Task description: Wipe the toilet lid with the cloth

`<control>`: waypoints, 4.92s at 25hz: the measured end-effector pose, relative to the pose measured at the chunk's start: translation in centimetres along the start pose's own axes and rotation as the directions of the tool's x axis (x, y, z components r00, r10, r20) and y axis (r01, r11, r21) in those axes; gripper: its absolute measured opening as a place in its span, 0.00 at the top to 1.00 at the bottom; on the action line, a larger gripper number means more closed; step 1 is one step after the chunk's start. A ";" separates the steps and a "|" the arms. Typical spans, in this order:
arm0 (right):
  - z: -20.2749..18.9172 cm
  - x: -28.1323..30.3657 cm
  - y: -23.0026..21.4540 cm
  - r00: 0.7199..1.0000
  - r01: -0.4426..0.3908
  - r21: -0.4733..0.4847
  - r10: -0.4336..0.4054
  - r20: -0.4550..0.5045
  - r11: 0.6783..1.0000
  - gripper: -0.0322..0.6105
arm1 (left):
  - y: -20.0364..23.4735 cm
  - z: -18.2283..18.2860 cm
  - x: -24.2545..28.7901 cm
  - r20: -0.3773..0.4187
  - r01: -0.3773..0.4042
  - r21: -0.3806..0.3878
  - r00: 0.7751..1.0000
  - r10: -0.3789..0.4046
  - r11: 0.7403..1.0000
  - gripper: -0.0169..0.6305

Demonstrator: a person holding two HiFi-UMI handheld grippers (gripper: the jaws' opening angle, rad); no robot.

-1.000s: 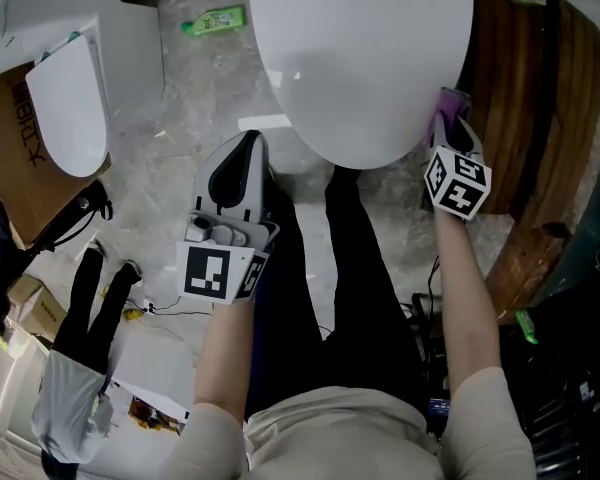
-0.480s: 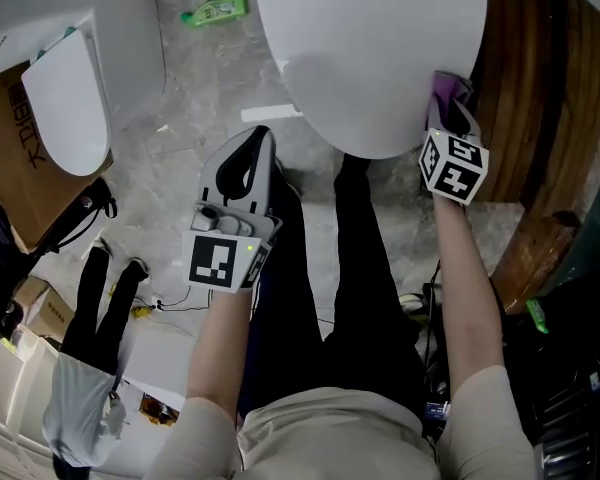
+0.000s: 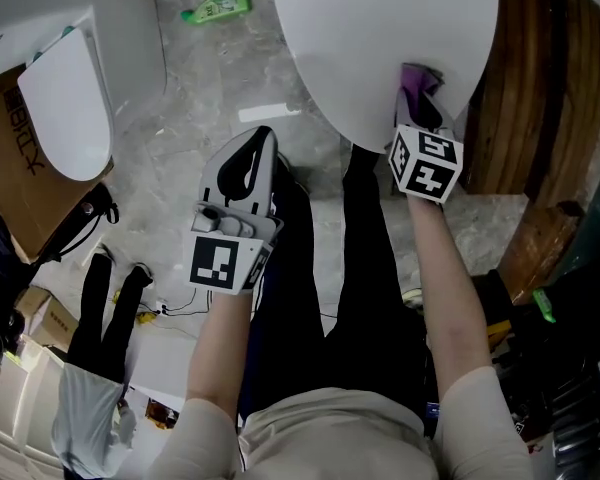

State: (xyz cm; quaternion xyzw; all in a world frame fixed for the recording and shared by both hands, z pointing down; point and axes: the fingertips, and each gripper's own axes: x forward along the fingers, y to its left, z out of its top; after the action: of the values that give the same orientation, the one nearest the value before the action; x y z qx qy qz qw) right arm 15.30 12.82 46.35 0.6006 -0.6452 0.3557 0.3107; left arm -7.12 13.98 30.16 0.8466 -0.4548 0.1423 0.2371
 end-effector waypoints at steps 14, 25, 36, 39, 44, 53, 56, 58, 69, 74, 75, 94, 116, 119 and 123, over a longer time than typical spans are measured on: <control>0.1 0.9 9.5 0.996 -0.086 0.022 0.086 -0.020 0.996 0.80 | 2.4 0.5 -1.7 0.032 0.014 -0.005 0.999 -0.014 1.000 0.95; 0.4 1.7 15.2 0.982 -0.183 0.053 0.185 -0.028 0.982 0.80 | 3.9 -1.0 -2.2 -0.001 -0.012 -0.003 1.000 0.012 1.000 0.95; 0.3 1.8 18.1 0.957 -0.286 0.071 0.289 -0.040 0.956 0.80 | 3.4 -0.4 -2.2 0.014 -0.016 0.019 1.000 0.015 1.000 0.95; 0.8 1.0 17.1 0.948 -0.313 0.104 0.317 -0.023 0.944 0.80 | 2.9 -0.6 -2.1 -0.009 -0.015 0.023 1.000 0.015 1.000 0.95; 0.9 -1.1 12.4 0.963 -0.271 0.121 0.271 0.017 0.955 0.80 | 2.2 -0.8 -1.6 -0.012 -0.010 0.028 1.000 0.011 1.000 0.95; -2.7 -5.3 -2.3 0.996 -0.083 0.103 0.080 0.033 0.991 0.80 | -0.6 -0.5 0.4 -0.017 0.026 0.049 1.000 -0.025 0.998 0.95; -4.4 -5.7 -6.1 1.000 -0.023 0.068 0.022 0.017 0.997 0.80 | -1.8 -0.5 1.0 -0.022 0.041 0.061 0.999 -0.040 0.997 0.95; -5.1 -5.8 -7.7 1.000 0.018 0.022 -0.018 0.014 1.000 0.80 | -2.4 -0.7 1.3 -0.031 0.050 0.069 0.998 -0.048 0.996 0.95; -6.7 -4.0 -7.3 0.999 0.040 -0.020 -0.040 0.004 0.999 0.80 | -3.3 -0.7 1.6 -0.016 0.005 0.093 1.000 -0.004 0.996 0.95; -7.2 -4.2 -6.7 0.999 0.041 0.004 -0.041 -0.015 0.999 0.80 | -2.9 -0.6 1.3 0.007 -0.008 0.078 1.000 0.007 0.997 0.95; -7.3 -4.2 -6.4 0.999 0.047 0.006 -0.047 -0.017 0.999 0.80 | -2.7 -0.7 1.1 -0.002 -0.009 0.078 1.000 0.009 0.997 0.95; -7.6 -3.3 5.4 0.999 -0.043 0.039 0.044 -0.031 0.998 0.80 | 2.4 -0.9 -4.1 0.069 -0.076 0.017 0.995 0.075 0.997 0.95; -6.0 -1.5 12.9 0.992 -0.123 0.007 0.123 -0.042 0.992 0.80 | 5.7 -1.9 -6.9 0.049 -0.077 -0.036 0.996 0.079 0.996 0.95; -5.9 -1.4 13.5 0.989 -0.142 -0.005 0.141 -0.049 0.990 0.80 | 5.7 -2.0 -7.0 0.047 -0.079 -0.043 0.996 0.081 0.996 0.95; -5.7 -1.6 14.0 0.980 -0.191 0.010 0.191 -0.055 0.982 0.80 | 5.6 -1.6 -6.9 0.082 -0.077 -0.044 0.993 0.080 0.996 0.95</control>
State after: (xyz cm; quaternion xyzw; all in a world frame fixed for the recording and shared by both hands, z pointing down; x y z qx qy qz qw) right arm 1.31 18.77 46.99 0.5264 -0.6903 0.4018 0.2916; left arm -15.66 16.98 29.85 0.8282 -0.5001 0.1066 0.2293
